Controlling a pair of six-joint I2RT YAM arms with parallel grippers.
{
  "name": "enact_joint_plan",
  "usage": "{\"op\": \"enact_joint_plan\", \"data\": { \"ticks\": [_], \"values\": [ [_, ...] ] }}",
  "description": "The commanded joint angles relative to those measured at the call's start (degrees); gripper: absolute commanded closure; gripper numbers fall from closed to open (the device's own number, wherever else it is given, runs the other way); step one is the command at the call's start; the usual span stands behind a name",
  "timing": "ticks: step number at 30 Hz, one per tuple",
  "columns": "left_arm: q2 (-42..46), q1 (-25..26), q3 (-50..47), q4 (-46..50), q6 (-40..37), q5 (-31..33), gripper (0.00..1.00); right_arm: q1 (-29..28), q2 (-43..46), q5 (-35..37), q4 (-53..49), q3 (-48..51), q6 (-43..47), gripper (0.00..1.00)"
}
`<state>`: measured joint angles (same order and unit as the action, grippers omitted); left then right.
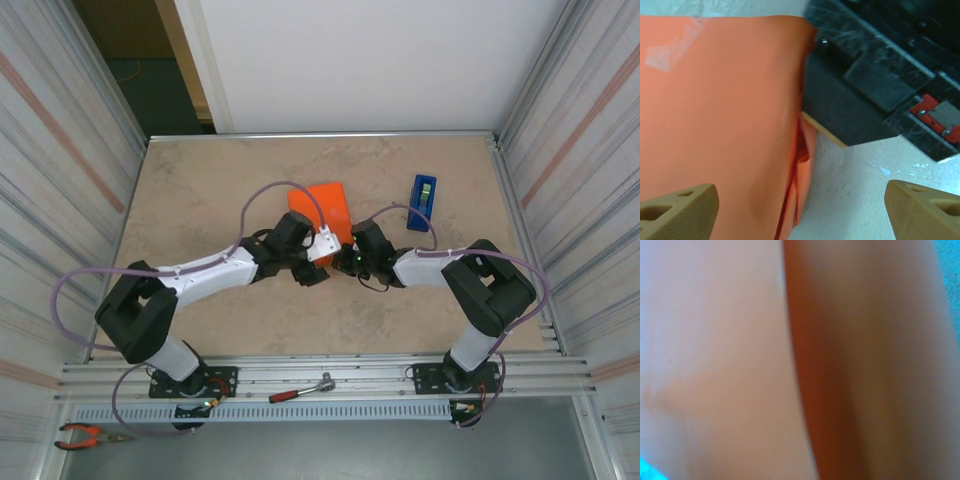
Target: Wrap the gift box in paper
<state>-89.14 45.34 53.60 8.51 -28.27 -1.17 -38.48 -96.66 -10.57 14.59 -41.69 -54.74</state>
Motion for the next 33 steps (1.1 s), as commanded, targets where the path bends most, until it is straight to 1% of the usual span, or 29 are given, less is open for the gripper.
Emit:
{"op": "enact_joint_plan", "data": {
  "ticks": [1, 9, 15, 21, 25, 30, 33],
  "values": [
    [-1.3, 1.0, -1.2, -5.0, -4.7, 4.0, 0.13, 0.8, 1.3, -0.7, -0.7, -1.6, 1.8, 1.0],
    [-3.9, 0.9, -3.9, -12.9, -6.3, 11.0, 0.11, 1.3, 2.3, -0.9, -1.9, -1.6, 2.3, 1.0],
    [-5.1, 0.9, -4.7, -15.9, -6.6, 13.0, 0.11, 1.3, 2.2, -1.1, -1.5, -1.4, 2.1, 1.0],
    [-7.5, 0.7, -3.9, -16.5, -6.0, 13.7, 0.12, 1.3, 2.3, -1.2, -1.5, -1.3, 2.0, 1.0],
    [-7.7, 0.1, -3.9, -16.8, -5.5, 13.7, 0.18, 1.4, 2.6, -1.2, -1.6, -1.0, 1.9, 1.0],
    [-6.9, -0.4, -3.6, -15.2, -4.9, 12.4, 0.35, 1.8, 3.7, -1.2, -2.1, -0.6, 1.9, 1.0],
    [-6.7, -0.6, -3.6, -14.4, -4.5, 11.8, 0.4, 2.3, 4.8, -1.4, -2.4, -0.2, 2.1, 1.0]
  ]
}}
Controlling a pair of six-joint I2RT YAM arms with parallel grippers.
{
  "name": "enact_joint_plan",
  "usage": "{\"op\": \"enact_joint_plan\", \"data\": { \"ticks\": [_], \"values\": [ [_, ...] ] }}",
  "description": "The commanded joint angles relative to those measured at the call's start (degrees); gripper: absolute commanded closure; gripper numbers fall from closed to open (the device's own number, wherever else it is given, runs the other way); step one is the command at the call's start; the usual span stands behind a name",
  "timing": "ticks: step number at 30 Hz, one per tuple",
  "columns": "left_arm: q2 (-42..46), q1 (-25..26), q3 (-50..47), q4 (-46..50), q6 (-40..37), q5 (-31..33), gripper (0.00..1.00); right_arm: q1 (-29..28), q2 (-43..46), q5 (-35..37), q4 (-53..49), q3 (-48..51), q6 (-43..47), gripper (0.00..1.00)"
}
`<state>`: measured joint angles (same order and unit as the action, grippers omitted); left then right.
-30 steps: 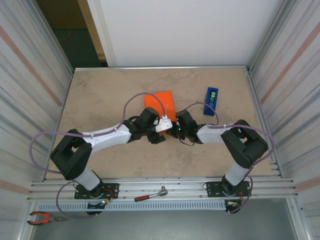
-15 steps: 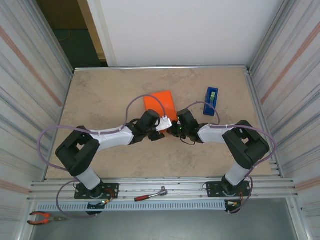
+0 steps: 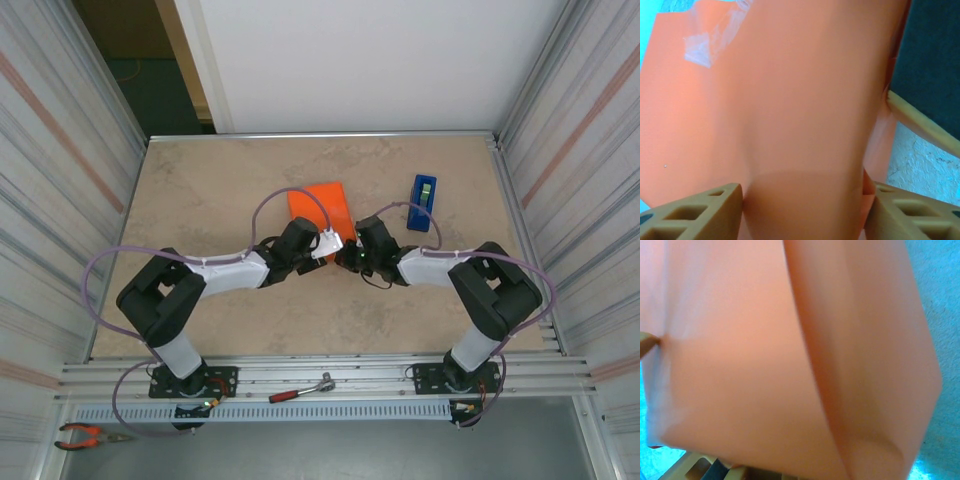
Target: Wrap the gift box in paper
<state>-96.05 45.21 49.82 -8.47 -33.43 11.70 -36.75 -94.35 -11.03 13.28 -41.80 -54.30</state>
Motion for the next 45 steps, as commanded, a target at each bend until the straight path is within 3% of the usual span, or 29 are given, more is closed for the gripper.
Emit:
{"op": "enact_joint_plan", "data": {
  "ticks": [1, 9, 16, 18, 22, 27, 34, 45],
  "values": [
    [0.2, -0.4, 0.3, 2.7, 0.7, -1.1, 0.4, 0.8, 2.8, -0.9, -1.3, 0.1, 1.7, 1.0],
    [0.2, -0.5, 0.5, 3.3, 1.3, -1.5, 0.4, 6.2, 11.8, -1.4, -6.7, 3.6, 3.2, 1.0],
    [0.1, -0.6, 0.7, 3.5, 1.3, -1.4, 0.4, 19.4, 22.0, -4.9, -15.7, 4.0, 7.3, 1.0],
    [0.1, -0.5, 0.7, 3.5, 1.4, -1.4, 0.4, 23.8, 22.5, -7.1, -17.8, 2.5, 8.9, 0.9],
    [0.1, -0.6, 0.7, 3.6, 1.4, -1.4, 0.4, 33.0, 19.9, -11.6, -19.7, -1.0, 11.2, 0.7],
    [0.1, -0.5, 0.7, 3.6, 1.4, -1.2, 0.4, 41.5, 14.6, -16.5, -18.3, -4.9, 11.3, 0.6],
    [-0.1, -0.5, 0.9, 3.9, 1.4, -1.4, 0.4, 48.3, 5.7, -23.3, -13.2, -9.7, 9.2, 0.56],
    [-0.2, 0.1, 0.9, 4.1, 1.5, -1.1, 0.4, 48.5, -6.8, -28.7, -9.0, -16.2, 8.6, 0.59]
  ]
}}
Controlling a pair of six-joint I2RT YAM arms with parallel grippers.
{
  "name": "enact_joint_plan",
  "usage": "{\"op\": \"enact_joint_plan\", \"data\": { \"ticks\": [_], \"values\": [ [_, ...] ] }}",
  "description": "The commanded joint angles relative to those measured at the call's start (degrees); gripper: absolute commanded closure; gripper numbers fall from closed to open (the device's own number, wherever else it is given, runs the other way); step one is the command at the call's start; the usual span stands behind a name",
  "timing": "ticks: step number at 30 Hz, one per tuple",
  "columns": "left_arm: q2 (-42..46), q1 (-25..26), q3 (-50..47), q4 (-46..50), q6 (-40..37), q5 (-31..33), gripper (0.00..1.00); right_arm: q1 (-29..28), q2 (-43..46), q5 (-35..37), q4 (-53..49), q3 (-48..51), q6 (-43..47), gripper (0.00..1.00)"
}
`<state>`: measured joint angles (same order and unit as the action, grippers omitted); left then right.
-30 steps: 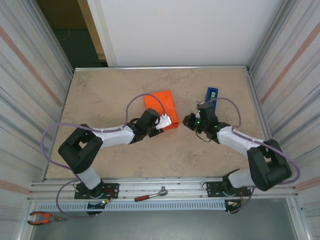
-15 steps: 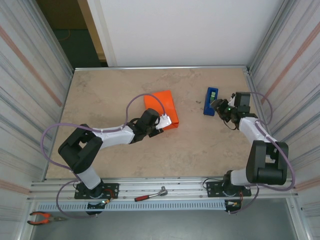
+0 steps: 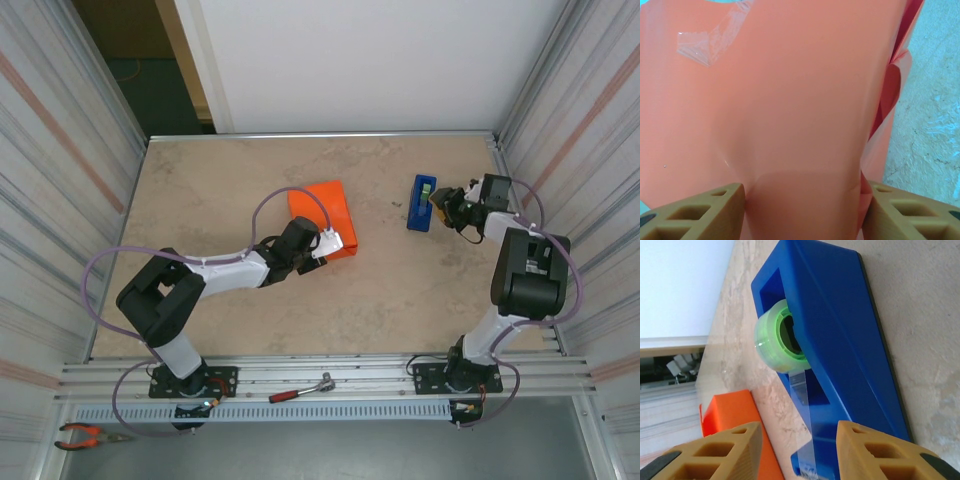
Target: Wrap the gift box in paper
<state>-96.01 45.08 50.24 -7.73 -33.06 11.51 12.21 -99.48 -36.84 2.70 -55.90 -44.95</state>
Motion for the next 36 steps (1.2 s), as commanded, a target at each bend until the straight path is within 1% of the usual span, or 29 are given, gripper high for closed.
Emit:
{"op": "enact_joint_plan", "data": {
  "ticks": [1, 11, 18, 23, 27, 31, 36],
  "values": [
    [-0.3, 0.4, 0.5, 3.4, 1.1, -0.8, 0.4, -0.8, -2.4, -3.0, 1.8, -2.5, -0.7, 0.6],
    [-0.6, 0.7, 0.5, 3.4, 0.8, -0.4, 0.41, -2.3, -6.1, -3.2, 2.3, -4.0, -0.6, 0.63],
    [-0.6, 0.8, 0.6, 3.4, 0.7, -0.5, 0.41, -1.7, -6.0, -3.6, 4.2, -1.4, -1.0, 0.67],
    [-0.7, 0.8, 0.6, 3.6, 0.7, -0.5, 0.41, -1.1, -6.1, -5.4, 8.1, 1.3, -3.2, 0.7],
    [-0.7, 0.8, 0.6, 3.6, 0.7, -0.6, 0.42, -0.7, -5.8, -6.0, 10.8, 3.2, -4.6, 0.7],
    [-0.7, 0.8, 0.6, 3.7, 0.7, -0.6, 0.42, -0.5, -5.4, -6.5, 12.0, 4.3, -5.1, 0.7],
    [-0.7, 0.9, 0.5, 3.7, 0.6, -0.6, 0.42, -0.6, -5.4, -6.8, 12.1, 4.3, -5.1, 0.74]
  ]
}}
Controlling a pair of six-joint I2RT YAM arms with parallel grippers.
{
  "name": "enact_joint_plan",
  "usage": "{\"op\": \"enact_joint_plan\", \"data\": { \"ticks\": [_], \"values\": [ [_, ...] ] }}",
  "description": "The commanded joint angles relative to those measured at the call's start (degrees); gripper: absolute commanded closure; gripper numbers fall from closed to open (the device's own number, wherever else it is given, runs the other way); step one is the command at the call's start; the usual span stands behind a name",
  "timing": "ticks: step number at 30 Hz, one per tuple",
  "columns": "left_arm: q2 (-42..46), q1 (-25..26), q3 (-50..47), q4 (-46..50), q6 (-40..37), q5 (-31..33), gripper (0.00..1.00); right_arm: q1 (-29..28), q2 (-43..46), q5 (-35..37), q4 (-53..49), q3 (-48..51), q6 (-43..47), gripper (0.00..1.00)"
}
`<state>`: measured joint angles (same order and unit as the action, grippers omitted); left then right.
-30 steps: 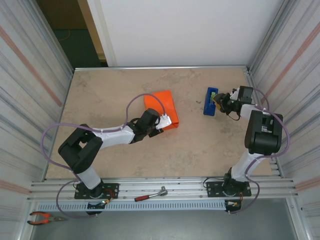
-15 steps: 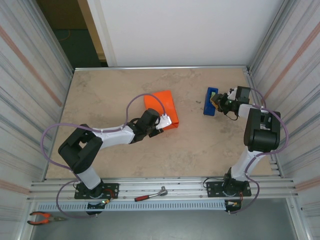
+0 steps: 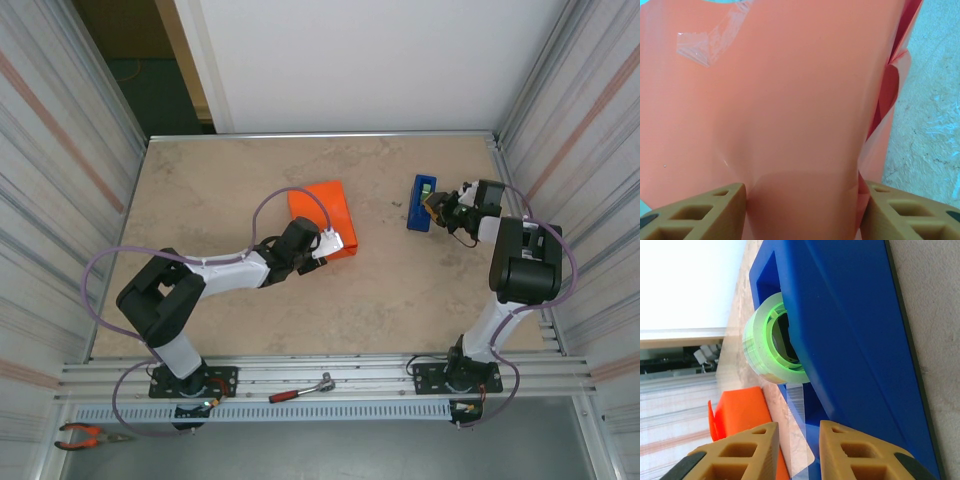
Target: Wrap the gift box in paper
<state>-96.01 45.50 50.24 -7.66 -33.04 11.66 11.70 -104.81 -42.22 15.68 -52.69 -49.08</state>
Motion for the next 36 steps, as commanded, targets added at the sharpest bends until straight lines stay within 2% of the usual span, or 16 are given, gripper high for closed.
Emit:
{"op": "enact_joint_plan", "data": {
  "ticks": [1, 8, 15, 21, 36],
  "values": [
    [-0.7, 0.5, 0.6, 3.7, 0.6, -0.8, 0.42, -0.1, -0.2, -1.6, -0.9, 0.9, -1.0, 0.75],
    [-0.7, 0.5, 0.7, 3.7, 0.6, -0.7, 0.42, -1.1, -0.8, -2.3, -0.9, 0.1, -0.6, 0.8],
    [-0.7, 0.5, 0.6, 3.7, 0.7, -0.7, 0.42, -1.2, -1.0, -3.8, -0.4, -0.4, -0.8, 1.0],
    [-0.8, 0.5, 0.6, 3.7, 0.7, -0.6, 0.42, -1.2, 2.4, -5.1, 2.3, 0.4, -3.7, 1.0],
    [-0.7, 0.5, 0.7, 3.8, 0.7, -0.7, 0.42, -2.1, 13.0, -3.7, 0.5, 6.0, -4.6, 1.0]
  ]
}}
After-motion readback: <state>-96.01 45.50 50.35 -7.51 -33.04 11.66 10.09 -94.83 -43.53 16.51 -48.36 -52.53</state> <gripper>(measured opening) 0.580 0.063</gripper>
